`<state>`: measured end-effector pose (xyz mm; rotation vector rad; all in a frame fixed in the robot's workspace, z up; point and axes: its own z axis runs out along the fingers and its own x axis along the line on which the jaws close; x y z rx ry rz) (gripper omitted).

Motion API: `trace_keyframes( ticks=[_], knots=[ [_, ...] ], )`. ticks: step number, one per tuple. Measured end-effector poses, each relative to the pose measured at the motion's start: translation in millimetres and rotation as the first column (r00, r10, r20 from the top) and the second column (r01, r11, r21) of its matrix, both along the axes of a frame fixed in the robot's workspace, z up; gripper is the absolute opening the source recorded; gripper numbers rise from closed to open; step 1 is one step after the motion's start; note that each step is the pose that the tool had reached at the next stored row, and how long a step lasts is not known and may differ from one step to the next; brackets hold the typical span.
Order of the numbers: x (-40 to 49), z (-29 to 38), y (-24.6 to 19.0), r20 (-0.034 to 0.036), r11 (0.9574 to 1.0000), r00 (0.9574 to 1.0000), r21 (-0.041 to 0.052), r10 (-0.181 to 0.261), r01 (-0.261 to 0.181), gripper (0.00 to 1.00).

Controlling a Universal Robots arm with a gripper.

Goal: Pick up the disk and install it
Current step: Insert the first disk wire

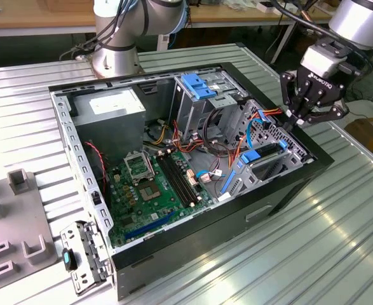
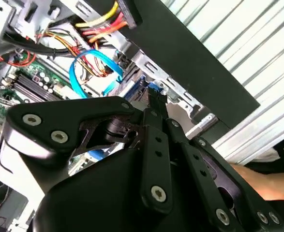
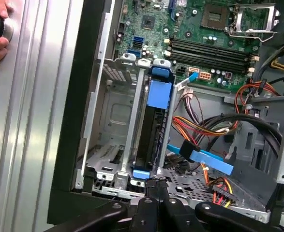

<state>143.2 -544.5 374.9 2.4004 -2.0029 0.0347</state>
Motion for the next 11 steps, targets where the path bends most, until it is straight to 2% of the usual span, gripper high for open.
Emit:
trace_keyframes(
  ticks=[1,2,4,6,8,11],
  knots=[
    [4.4,0.1,18.9,0.0000,1.0000,1.0000,-0.0009,0.000,0.000,0.11],
    [4.8,0.0,22.1,-0.0001,0.9991,0.9991,-0.0007,0.043,-0.043,0.11],
    [4.9,-0.3,22.7,0.0000,0.9936,0.9936,-0.0009,0.113,-0.113,0.11],
    [5.3,-0.4,22.9,-0.0001,0.9914,0.9914,-0.0009,0.131,-0.131,0.11],
    [12.1,-0.5,23.0,-0.0001,0.9846,0.9846,-0.0009,0.175,-0.175,0.11],
    [15.5,-0.6,23.7,-0.0003,0.9800,0.9800,-0.0018,0.199,-0.199,0.11]
  ],
)
